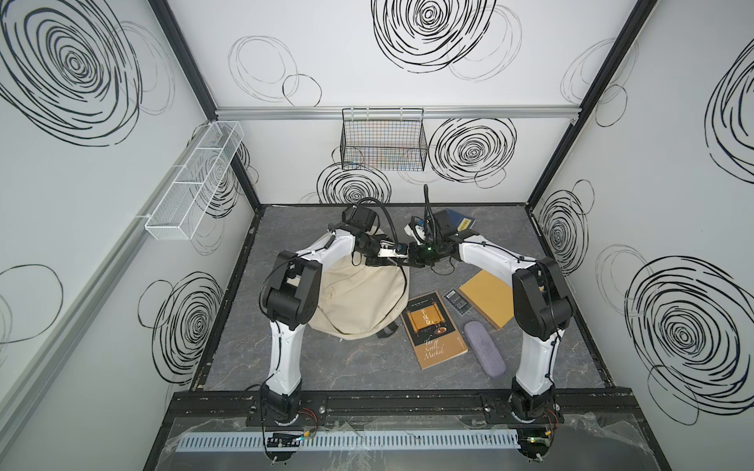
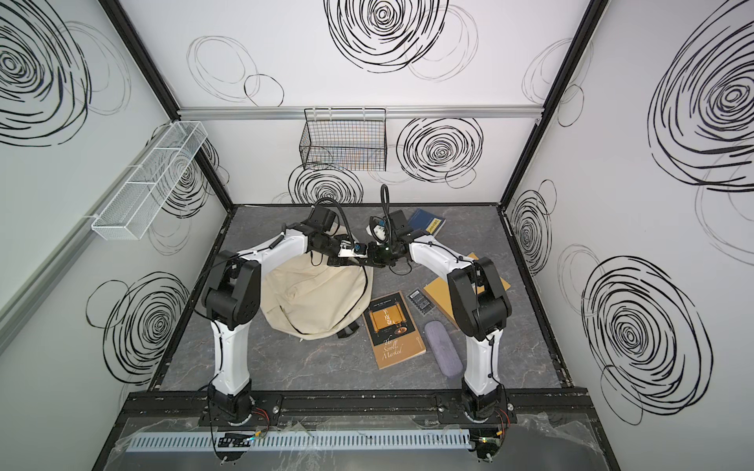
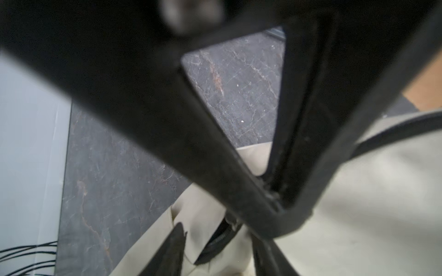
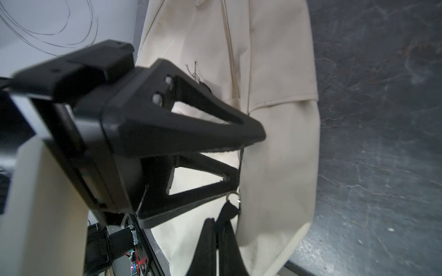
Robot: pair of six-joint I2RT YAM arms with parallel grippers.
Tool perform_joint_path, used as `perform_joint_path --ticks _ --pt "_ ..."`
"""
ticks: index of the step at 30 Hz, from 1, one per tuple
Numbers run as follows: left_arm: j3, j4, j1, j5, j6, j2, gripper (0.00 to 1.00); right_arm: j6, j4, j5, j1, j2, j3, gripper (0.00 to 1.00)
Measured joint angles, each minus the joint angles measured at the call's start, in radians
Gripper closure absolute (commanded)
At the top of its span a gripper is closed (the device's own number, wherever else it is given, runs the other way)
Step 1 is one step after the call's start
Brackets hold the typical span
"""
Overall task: Pack books, pencil case, and school supplies into a backpack
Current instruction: Unzip the student bag at the center of the table.
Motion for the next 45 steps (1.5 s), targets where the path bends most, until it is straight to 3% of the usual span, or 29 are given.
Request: perform_joint_path --ticks 1,3,10,13,24,35,45 --pt "0.003 0.0 0.0 -0.001 0.002 0.0 0.66 -0.002 -0.001 -0.002 -0.003 -0.003 0.0 1.0" --pt "0.006 0.001 0.0 -0.003 0.006 0.001 0.86 -0.006 -0.002 -0.007 -0.007 -0.006 0.0 1.0" --pt "0.006 0.004 0.003 0.002 0.005 0.001 0.91 -0.011 0.0 -0.016 -0.01 -0.018 -0.021 1.0" --pt "0.006 0.01 0.003 0.007 0.0 0.001 1.0 -0.011 0.0 -0.019 -0.012 -0.025 -0.03 1.0" --pt "-0.063 0.168 0.013 0.016 -0.135 0.001 1.0 -0.009 0.019 -0.021 -0.05 -0.079 -0.116 1.0" --pt "-0.131 0.438 0.048 -0.048 -0.458 0.0 1.0 0.019 0.06 -0.037 -0.059 -0.16 -0.208 1.0" --pt "-0.134 0.513 0.056 -0.122 -0.666 -0.008 1.0 0.08 0.145 -0.059 -0.061 -0.235 -0.32 1.0"
